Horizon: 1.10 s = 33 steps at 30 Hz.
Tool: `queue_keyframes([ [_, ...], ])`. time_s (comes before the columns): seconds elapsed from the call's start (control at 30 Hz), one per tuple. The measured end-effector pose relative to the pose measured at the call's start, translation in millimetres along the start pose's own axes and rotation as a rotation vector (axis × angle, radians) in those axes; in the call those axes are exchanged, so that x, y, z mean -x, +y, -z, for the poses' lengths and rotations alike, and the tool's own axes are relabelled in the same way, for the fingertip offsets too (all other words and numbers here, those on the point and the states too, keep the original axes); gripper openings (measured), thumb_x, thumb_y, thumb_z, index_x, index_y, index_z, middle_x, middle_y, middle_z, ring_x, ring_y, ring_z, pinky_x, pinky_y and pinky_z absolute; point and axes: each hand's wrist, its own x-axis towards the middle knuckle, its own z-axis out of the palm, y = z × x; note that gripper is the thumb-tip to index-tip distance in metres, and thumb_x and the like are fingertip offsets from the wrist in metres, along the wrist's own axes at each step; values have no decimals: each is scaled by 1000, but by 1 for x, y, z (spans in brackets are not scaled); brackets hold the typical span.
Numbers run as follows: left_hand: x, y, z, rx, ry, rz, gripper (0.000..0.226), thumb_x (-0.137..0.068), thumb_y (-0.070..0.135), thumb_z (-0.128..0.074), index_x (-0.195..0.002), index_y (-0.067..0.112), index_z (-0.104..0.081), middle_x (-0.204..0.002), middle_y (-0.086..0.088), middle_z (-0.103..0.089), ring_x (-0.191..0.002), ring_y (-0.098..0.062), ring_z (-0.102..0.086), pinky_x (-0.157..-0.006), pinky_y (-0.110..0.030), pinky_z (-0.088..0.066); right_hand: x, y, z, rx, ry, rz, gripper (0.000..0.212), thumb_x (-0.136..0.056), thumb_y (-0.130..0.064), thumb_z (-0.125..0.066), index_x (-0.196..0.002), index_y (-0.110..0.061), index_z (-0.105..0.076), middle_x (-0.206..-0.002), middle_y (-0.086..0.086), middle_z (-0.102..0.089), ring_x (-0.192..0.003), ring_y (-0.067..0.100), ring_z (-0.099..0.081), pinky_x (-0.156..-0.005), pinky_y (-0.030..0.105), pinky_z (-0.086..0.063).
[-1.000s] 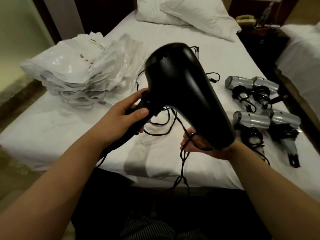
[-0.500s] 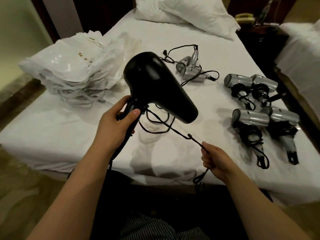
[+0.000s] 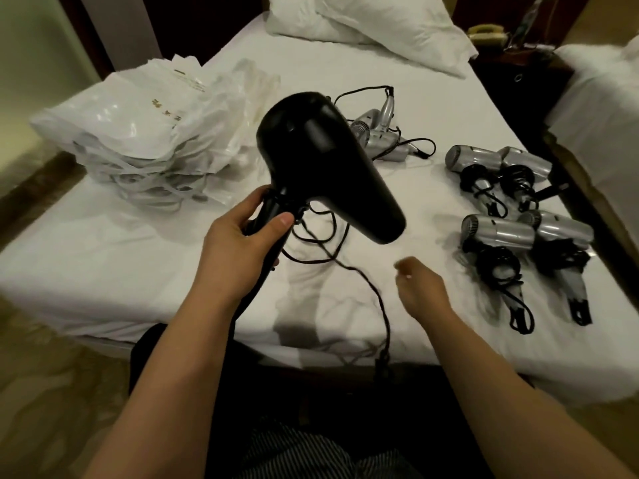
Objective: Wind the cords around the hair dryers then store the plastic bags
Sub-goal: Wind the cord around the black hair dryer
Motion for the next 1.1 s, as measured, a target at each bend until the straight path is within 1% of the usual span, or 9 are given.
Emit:
queue_keyframes([
  [0.1, 4, 6, -10, 55, -50, 34, 42, -87, 17, -65, -124, 35, -56, -65, 6, -64, -49, -14, -52, -47, -19, -45, 15, -51, -4, -346, -140, 182, 41, -94, -4, -43, -132, -17, -49, -135, 6, -51, -123, 22, -48, -86, 15, -32],
  [0.23, 12, 8, -15, 84, -127, 73, 38, -87, 18, -63, -125, 27, -60, -72, -4, -66, -49, -13, -56, -46, -19, -44, 28, -92, -13, -291, -366, 341, 54, -97, -18, -46, -146, -27, -26, -147, -3, -36, -136, 15, -33, -100, 23, -28],
  [0.33, 16, 9, -17, 113, -115, 108, 30, -88, 18, -62, -118, 20, -62, -70, -5, -65, -49, -13, -58, -46, -20, -44, 37, -95, -19, -272, -511, 354, 23, -95, -16, -48, -118, -20, -52, -101, 0, -64, -92, 7, -61, -72, 16, -42],
  [0.47, 8, 4, -9, 45, -58, 104, 28, -73, 18, -58, -101, 19, -62, -72, 1, -63, -65, -18, -57, -59, -31, -44, 60, -64, -33, -262, -868, 352, 21, -87, -1, -55, -101, -17, -55, -71, 8, -60, -60, 11, -57, -59, 21, -44],
  [0.57, 3, 0, 3, -296, -5, -40, 51, -74, 14, -62, -124, 22, -55, -97, 5, -62, -88, -16, -57, -69, -24, -42, 82, -53, -29, -153, -1030, 403, 16, -95, -7, -47, -103, -19, -54, -64, 1, -54, -47, -1, -48, -52, 15, -40],
  [0.7, -4, -11, 28, -679, 17, -105, 69, -78, 11, -67, -140, 25, -41, -115, -2, -57, -110, -24, -53, -79, -25, -36, 94, -68, 7, 176, -819, 609, 19, -96, -30, -48, -101, -14, -55, -79, -3, -56, -74, 10, -52, -71, 24, -38],
  [0.83, 0, -19, 34, -904, -48, -63, 78, -79, 18, -68, -146, 31, -32, -111, -7, -51, -110, -29, -50, -82, -35, -40, 105, -110, 58, 463, -577, 843, 18, -98, -38, -39, -89, -24, -47, -101, 7, -61, -94, 25, -54, -73, 32, -38],
  [0.93, 5, -20, 33, -906, -140, -113, 77, -77, 19, -70, -145, 30, -35, -109, -6, -53, -109, -29, -52, -84, -38, -43, 88, -126, 78, 537, -353, 1004, 24, -97, -39, -39, -97, -23, -57, -102, 4, -62, -95, 26, -55, -76, 33, -43],
  [1.1, 11, -20, 26, -1003, -326, -218, 77, -79, 24, -67, -146, 31, -29, -118, 2, -50, -112, -21, -50, -84, -34, -44, 46, -138, 102, 410, -27, 1137, 41, -83, -41, -41, -89, -13, -69, -79, 7, -64, -77, 27, -59, -67, 29, -40],
])
